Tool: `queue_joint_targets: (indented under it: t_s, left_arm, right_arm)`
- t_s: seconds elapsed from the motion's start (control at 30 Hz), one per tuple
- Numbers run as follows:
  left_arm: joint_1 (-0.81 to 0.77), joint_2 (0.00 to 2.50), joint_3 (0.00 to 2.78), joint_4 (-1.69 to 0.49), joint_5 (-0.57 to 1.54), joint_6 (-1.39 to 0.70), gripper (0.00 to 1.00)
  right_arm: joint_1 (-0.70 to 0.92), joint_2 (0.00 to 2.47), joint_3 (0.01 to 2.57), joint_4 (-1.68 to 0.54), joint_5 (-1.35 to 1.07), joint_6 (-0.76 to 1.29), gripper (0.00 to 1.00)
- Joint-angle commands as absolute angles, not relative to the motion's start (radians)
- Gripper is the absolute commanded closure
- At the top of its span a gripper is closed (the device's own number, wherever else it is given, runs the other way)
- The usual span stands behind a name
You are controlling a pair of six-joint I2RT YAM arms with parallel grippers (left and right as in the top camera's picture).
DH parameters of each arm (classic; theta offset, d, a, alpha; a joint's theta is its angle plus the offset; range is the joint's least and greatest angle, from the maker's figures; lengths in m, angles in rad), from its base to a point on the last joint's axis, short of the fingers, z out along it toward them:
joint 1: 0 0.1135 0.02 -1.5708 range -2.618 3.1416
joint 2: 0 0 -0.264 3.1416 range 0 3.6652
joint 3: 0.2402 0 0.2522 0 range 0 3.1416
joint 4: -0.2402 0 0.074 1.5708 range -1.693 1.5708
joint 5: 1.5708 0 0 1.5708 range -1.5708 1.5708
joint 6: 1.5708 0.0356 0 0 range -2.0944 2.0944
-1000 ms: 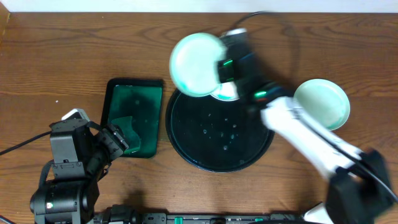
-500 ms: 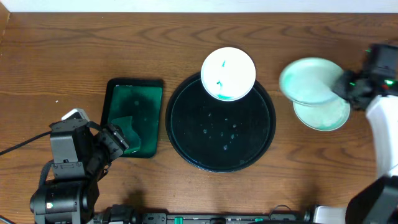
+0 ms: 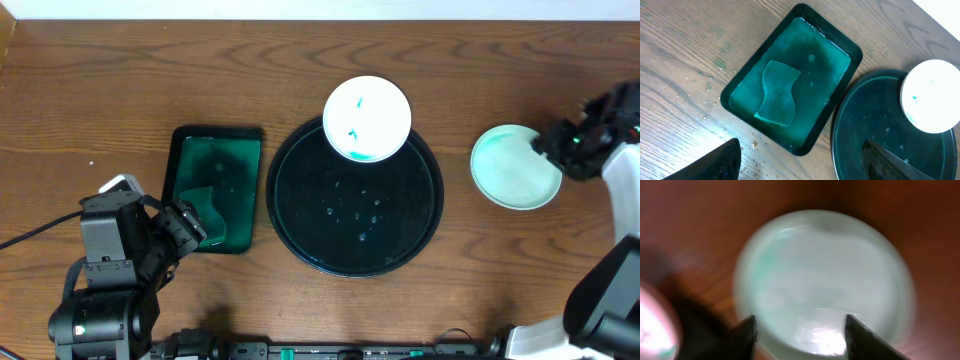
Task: Clean dirty plates on tray and stack at the side
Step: 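Carry the plate right and stack it on the first cleaned plate, then grasp the rim of the last white plate with the right gripper and center it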
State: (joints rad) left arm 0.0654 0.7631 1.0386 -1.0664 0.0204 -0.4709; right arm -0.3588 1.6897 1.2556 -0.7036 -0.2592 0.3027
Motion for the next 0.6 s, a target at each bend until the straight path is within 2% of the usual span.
queue_joint_targets:
  t_s: [0.0, 0.03, 0.1, 0.3, 0.47, 0.57]
  left_arm:
    - [0.069, 0.763, 1.049, -1.066, 0.018, -0.468, 0.23]
    - [0.069, 0.763, 1.049, -1.066, 0.018, -0.468, 0.23]
    - [0.069, 0.763, 1.049, -1.066, 0.018, -0.468, 0.23]
    - [0.069, 0.763, 1.049, -1.066, 0.018, -0.468, 0.23]
    - [0.069, 0.763, 1.049, -1.066, 0.018, -0.468, 0.23]
    - [0.069, 0.763, 1.049, -1.066, 0.018, -0.468, 0.23]
  right_arm:
    - [-0.195, 1.563, 1.261, -0.626, -0.458, 0.162, 0.63]
    - [-0.154, 1.552, 1.261, -0.607, -0.454, 0.134, 0.66]
    - [-0.047, 1.544, 1.261, -0.562, -0.415, 0.067, 0.66]
    - [0.216, 1.641, 1.26, -0.456, -0.126, -0.049, 0.5]
    - [0.296, 1.813, 1.26, -0.318, 0.073, -0.091, 0.36]
    - [0.29, 1.913, 1.26, -0.222, 0.074, -0.08, 0.34]
